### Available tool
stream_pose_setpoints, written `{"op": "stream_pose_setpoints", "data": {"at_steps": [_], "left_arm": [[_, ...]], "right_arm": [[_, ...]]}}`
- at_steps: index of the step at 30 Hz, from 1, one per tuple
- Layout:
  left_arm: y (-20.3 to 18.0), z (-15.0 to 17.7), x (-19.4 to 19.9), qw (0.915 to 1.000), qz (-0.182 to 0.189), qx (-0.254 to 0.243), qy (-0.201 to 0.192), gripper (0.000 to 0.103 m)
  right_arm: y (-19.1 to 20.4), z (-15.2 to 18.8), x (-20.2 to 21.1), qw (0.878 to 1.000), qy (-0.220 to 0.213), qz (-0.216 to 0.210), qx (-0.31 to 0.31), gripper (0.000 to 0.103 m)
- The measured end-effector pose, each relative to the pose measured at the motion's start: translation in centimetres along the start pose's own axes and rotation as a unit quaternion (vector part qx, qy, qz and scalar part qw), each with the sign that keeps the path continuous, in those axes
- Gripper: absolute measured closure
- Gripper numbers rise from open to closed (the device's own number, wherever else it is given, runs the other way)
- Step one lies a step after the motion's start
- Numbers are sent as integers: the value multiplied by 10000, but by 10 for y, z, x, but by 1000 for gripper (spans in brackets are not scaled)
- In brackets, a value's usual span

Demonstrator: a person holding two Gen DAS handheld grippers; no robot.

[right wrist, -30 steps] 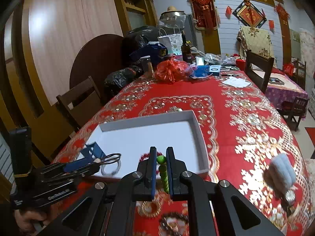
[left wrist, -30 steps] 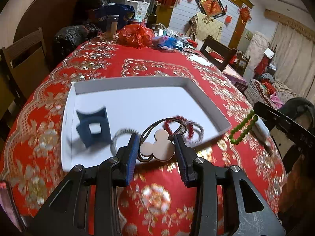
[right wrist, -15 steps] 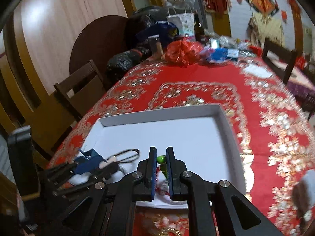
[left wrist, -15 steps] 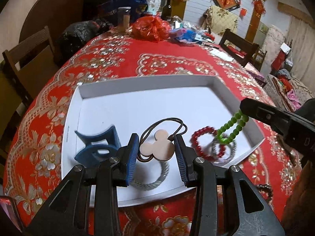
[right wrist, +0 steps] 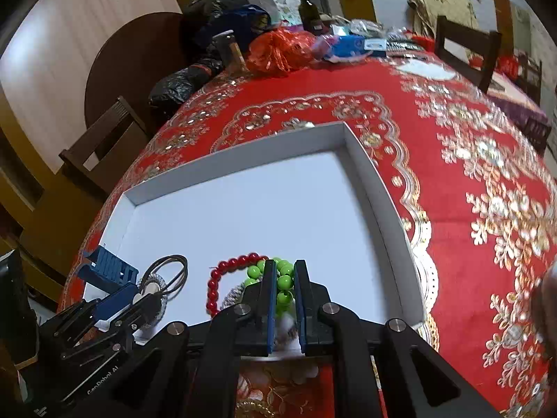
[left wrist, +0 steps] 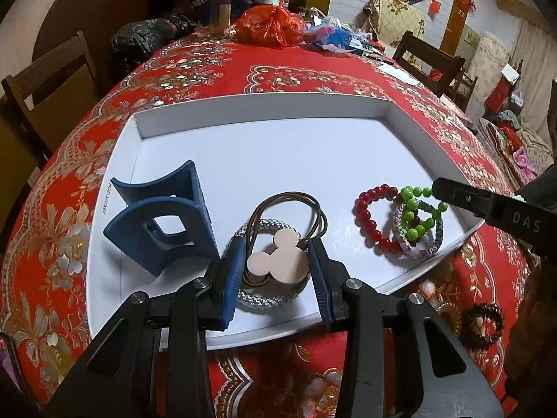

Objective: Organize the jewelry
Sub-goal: 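Carry the hair tie and green bracelet into the white box and open both tools, then grasp the gold coil hair tie with the left tool while the right tool grasps the dark wooden bead bracelet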

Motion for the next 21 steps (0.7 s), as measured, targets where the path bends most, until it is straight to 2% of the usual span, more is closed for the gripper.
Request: {"op": "stream_pose_setpoints", "data": {"at_steps": [3, 5, 6, 7, 8, 16, 18, 21], "left_arm": [[0, 1, 1, 10000, -47, -14, 6, 66], [0, 1, 2, 10000, -87, -42, 12, 63], [0, 2, 2, 9999, -113, -53, 16, 59], [-1, 2, 3, 9999, -127, -58, 15, 51], [-2, 3, 4, 9999, -119, -70, 7, 45], [-16, 1, 29, 9987, -59, -338, -384, 43], [-23, 4, 39, 9979, 91, -396, -500, 43], [-45, 19, 53, 9954, 508, -593, -560, 43]], "right_arm": [[-7, 5, -3, 9998, 134, -27, -166, 94], [-10, 7, -4, 9996, 190, -20, -220, 85], [-12, 8, -3, 9995, 183, 12, -251, 67], [-12, 8, 0, 9996, 137, 37, -256, 54], [-13, 7, 4, 9997, 41, 62, -245, 52], [-24, 17, 51, 9986, -463, 163, -186, 51], [-34, 24, 69, 9968, -707, 279, -250, 51], [-56, 43, 92, 9929, -974, 526, -442, 51]]}}
Point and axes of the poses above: each gripper's, at about its wrist camera, not at the fingertips, and x roughly against the way its jaws point, y to its left, z to its underside, the point moved 10 cm from there along -x, roughly the way its jaws point, and after that the axes turned 5 degrees about y, right-handed, at the moved point
